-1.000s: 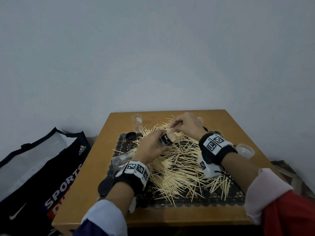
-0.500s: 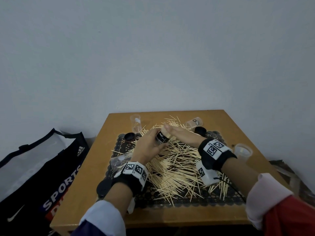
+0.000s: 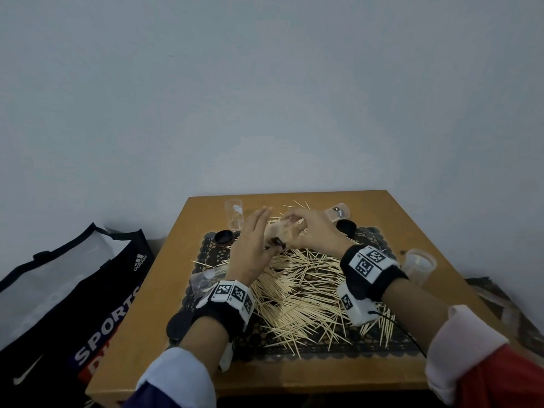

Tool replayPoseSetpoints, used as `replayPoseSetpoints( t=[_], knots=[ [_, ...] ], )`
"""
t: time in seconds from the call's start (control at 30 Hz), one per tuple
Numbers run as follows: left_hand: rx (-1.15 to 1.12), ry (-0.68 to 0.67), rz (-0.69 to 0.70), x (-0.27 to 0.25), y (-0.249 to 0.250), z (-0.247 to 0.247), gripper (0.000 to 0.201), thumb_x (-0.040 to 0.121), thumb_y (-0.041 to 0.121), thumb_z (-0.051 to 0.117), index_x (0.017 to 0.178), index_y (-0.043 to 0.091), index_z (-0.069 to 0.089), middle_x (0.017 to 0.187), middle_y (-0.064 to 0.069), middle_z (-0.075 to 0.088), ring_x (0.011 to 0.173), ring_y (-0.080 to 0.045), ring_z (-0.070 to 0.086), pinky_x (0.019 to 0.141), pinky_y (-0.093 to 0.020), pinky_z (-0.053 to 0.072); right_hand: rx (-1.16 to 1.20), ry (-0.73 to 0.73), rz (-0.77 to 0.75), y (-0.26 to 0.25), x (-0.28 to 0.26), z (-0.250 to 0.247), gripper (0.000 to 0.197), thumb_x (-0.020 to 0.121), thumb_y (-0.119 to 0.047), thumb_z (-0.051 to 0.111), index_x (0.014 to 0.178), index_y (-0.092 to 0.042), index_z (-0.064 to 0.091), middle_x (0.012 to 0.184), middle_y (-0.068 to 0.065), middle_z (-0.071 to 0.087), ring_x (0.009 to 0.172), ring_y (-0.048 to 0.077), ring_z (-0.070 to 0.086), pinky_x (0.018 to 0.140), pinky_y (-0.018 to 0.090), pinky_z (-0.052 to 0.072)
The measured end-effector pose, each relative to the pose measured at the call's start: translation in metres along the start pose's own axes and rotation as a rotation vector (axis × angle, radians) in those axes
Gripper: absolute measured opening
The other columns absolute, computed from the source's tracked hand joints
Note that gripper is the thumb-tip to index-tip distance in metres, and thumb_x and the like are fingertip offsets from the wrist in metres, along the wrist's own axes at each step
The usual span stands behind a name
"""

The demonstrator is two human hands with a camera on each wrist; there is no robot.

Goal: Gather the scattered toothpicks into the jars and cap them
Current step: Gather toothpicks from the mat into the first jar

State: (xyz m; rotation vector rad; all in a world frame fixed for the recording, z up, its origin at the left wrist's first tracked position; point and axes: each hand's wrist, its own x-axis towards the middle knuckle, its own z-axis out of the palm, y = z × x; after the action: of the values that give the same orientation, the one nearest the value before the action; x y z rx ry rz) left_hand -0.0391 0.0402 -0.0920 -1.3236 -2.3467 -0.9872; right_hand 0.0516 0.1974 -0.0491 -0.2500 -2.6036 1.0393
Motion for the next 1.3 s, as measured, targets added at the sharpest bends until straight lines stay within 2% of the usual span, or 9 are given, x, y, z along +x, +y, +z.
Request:
replayPoseSetpoints(
  t=[0.07,0.17,0.3,0.4,0.53,0.8,1.0,1.13,1.3],
  knots=[
    [0.011,-0.015,0.000,0.000,-0.001,0.000,0.085,0.076,0.025,0.082,0.148,0.016,0.038,0.150,0.000,0.039,0.135,-0.014,0.037,0.088,-0.024,0.043,0.003,-0.012,0.003,0.001,0.000,0.002,0.057,0.064,-0.004,0.083,0.115,-0.022,0.063,0.111,-0.002,0.063,0.086,0.014,0.063,0.067,0.032,0.058],
    [0.027,-0.022,0.001,0.000,-0.004,0.004,0.071,0.077,0.026,0.080,0.139,0.015,0.049,0.136,-0.002,0.054,0.121,-0.017,0.051,0.086,-0.026,0.047,0.087,-0.016,0.031,0.000,-0.002,0.003,0.060,0.065,-0.003,0.084,0.116,-0.024,0.062,0.114,-0.003,0.061,0.088,0.011,0.061,0.069,0.027,0.055],
    [0.021,-0.011,0.004,0.000,-0.004,0.005,0.056,0.080,0.020,0.078,0.130,0.013,0.055,0.128,-0.004,0.059,0.113,-0.020,0.057,0.081,-0.024,0.044,0.216,-0.047,0.070,-0.003,-0.007,0.005,0.062,0.068,-0.020,0.086,0.121,-0.030,0.057,0.116,-0.004,0.058,0.093,0.018,0.061,0.079,0.036,0.055],
    [0.024,-0.001,0.012,0.000,-0.002,0.003,0.060,0.079,0.021,0.079,0.132,0.013,0.055,0.131,-0.004,0.058,0.115,-0.020,0.056,0.084,-0.032,0.051,0.224,0.001,0.111,-0.003,-0.007,0.004,0.051,0.071,-0.025,0.085,0.116,-0.021,0.061,0.114,0.000,0.061,0.087,0.018,0.064,0.078,0.037,0.055],
    [0.040,-0.001,0.017,-0.001,-0.002,0.001,0.080,0.074,0.021,0.083,0.145,0.015,0.044,0.147,-0.002,0.045,0.133,-0.017,0.042,0.090,-0.030,0.046,0.199,0.071,0.137,-0.003,-0.007,0.002,0.053,0.066,-0.008,0.084,0.114,-0.018,0.062,0.113,-0.001,0.062,0.093,0.016,0.064,0.078,0.031,0.056],
    [0.019,-0.018,0.073,0.000,-0.002,0.003,0.075,0.070,0.022,0.085,0.136,0.013,0.052,0.136,-0.002,0.054,0.124,-0.017,0.048,0.099,-0.029,0.042,0.363,0.001,0.182,0.002,-0.009,-0.001,0.060,0.060,0.006,0.085,0.112,-0.013,0.062,0.115,0.005,0.062,0.096,0.029,0.067,0.082,0.040,0.058],
    [0.049,-0.050,0.074,0.000,-0.004,0.004,0.060,0.072,0.033,0.083,0.124,0.012,0.061,0.119,-0.003,0.063,0.104,-0.021,0.059,0.087,-0.036,0.048,0.478,-0.113,0.224,0.010,-0.016,-0.009,0.047,0.084,-0.018,0.073,0.128,-0.021,0.055,0.117,0.000,0.061,0.103,0.017,0.065,0.087,0.031,0.055],
    [0.079,0.003,-0.038,-0.001,0.002,-0.001,0.058,0.076,0.035,0.081,0.124,0.010,0.060,0.119,-0.007,0.063,0.104,-0.025,0.059,0.087,-0.038,0.045,-0.014,-0.109,0.223,0.026,-0.020,-0.009,0.051,0.088,-0.032,0.068,0.134,-0.018,0.051,0.125,0.002,0.060,0.104,0.011,0.058,0.091,0.031,0.050],
    [0.075,-0.030,-0.099,-0.001,0.006,-0.005,0.057,0.080,0.037,0.077,0.128,0.012,0.057,0.122,-0.005,0.060,0.106,-0.024,0.057,0.089,-0.038,0.046,-0.442,-0.416,0.145,0.034,-0.025,0.006,0.102,0.067,-0.065,0.074,0.148,-0.018,0.033,0.148,0.003,0.041,0.133,0.023,0.037,0.109,0.044,0.035]
  ],
)
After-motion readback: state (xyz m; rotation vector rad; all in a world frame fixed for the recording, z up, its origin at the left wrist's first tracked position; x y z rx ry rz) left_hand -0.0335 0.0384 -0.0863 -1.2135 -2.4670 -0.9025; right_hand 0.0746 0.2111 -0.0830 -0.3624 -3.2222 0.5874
